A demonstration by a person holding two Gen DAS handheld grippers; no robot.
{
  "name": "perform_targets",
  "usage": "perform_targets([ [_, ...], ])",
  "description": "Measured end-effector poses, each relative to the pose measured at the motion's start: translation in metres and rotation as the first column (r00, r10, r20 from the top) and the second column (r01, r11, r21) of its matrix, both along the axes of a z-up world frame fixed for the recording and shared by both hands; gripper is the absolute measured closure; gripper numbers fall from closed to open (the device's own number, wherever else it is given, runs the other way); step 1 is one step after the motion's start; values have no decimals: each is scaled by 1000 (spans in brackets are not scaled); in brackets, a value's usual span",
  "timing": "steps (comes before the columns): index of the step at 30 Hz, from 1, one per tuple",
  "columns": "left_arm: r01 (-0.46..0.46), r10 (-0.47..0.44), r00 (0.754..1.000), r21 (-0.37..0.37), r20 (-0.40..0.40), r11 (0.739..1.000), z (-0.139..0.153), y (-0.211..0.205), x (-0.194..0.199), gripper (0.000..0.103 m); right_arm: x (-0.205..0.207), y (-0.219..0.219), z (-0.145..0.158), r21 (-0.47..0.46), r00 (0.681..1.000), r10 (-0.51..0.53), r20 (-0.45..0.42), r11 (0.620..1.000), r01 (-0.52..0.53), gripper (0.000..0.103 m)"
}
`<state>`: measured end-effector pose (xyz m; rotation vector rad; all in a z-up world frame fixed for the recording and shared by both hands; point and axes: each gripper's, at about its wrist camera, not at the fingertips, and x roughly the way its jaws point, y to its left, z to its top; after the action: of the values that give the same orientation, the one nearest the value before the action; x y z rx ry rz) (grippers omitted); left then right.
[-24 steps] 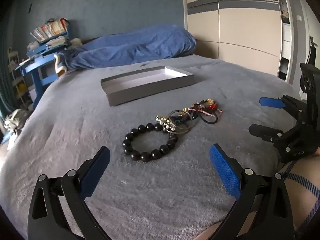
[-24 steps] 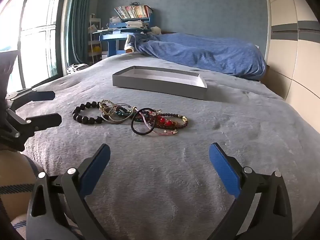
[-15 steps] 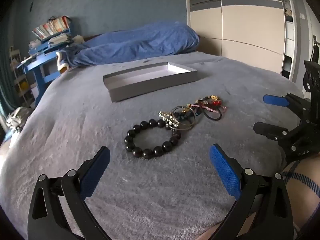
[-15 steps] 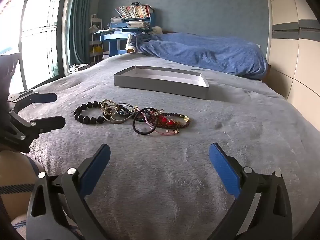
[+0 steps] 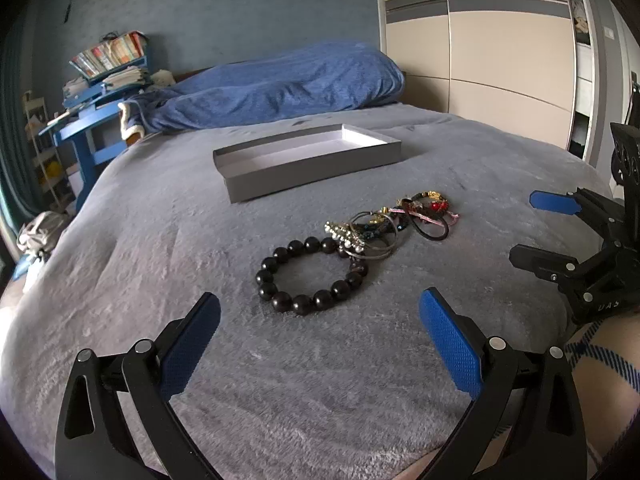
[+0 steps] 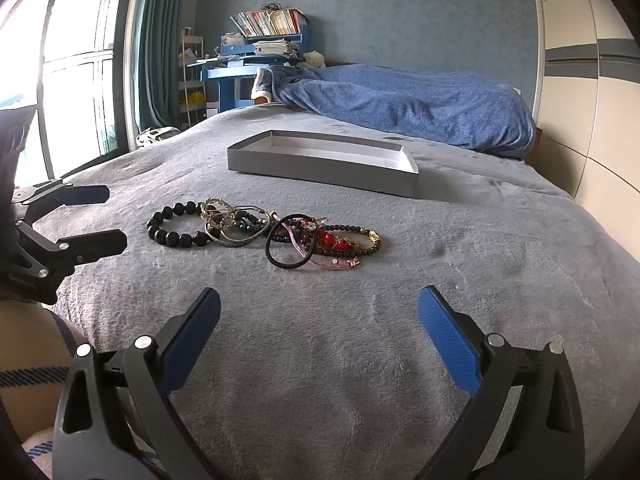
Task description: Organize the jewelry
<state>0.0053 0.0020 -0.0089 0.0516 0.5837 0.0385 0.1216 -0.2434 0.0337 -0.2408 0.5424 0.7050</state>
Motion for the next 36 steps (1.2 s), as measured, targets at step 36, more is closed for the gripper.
perform_targets([
  [36,1,-1,1000,2,-5,1000,0,0,-1,4,-2,6,-1,7,1000,16,-2,1000,-16,5],
])
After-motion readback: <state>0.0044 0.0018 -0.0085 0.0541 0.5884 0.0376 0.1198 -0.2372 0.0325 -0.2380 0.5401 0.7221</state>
